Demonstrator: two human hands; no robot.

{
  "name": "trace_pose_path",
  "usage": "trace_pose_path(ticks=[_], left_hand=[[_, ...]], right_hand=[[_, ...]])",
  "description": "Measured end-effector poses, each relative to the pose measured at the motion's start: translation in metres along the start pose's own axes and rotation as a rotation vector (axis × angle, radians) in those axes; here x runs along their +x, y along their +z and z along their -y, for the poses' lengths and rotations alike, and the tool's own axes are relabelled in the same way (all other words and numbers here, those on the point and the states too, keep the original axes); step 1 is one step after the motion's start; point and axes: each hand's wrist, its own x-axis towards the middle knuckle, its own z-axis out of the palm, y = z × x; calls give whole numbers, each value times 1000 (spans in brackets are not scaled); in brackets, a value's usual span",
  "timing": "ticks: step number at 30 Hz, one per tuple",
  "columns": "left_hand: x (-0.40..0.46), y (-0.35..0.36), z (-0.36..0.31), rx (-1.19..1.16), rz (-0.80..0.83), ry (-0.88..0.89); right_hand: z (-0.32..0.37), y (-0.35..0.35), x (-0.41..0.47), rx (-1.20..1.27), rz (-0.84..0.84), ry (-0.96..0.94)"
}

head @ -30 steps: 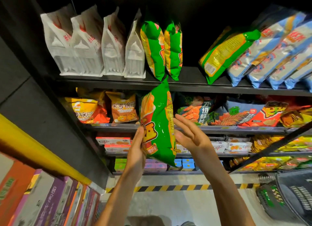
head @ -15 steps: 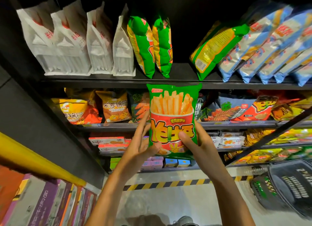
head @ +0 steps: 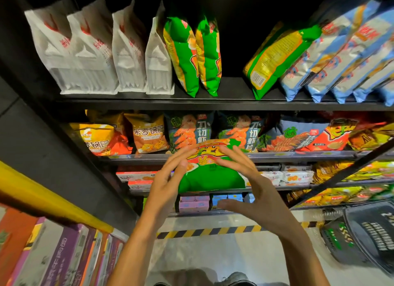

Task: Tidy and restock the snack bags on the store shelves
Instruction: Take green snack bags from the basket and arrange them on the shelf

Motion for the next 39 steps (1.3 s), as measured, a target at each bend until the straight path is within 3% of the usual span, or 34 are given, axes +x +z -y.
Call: trace_pose_path(ticks=[7, 11, 17, 24, 31, 39], left_hand=[[0, -10, -10, -137, 216, -276], [-6, -7, -8, -23, 360, -144], [-10, 3, -4, -98, 377, -153], [-12, 6, -2, -5, 274, -122], [-12, 8, 0, -80, 9, -144], [-12, 16, 1, -73, -22, -121]], right_hand=[[-12, 3, 6, 137, -291, 56], [-11, 6, 8, 301, -427, 214], [-13, 13, 7, 409, -529, 349], [-17, 18, 5, 388, -517, 385], [-6, 17, 6, 369, -363, 416], [-4, 9, 3, 343, -398, 388]])
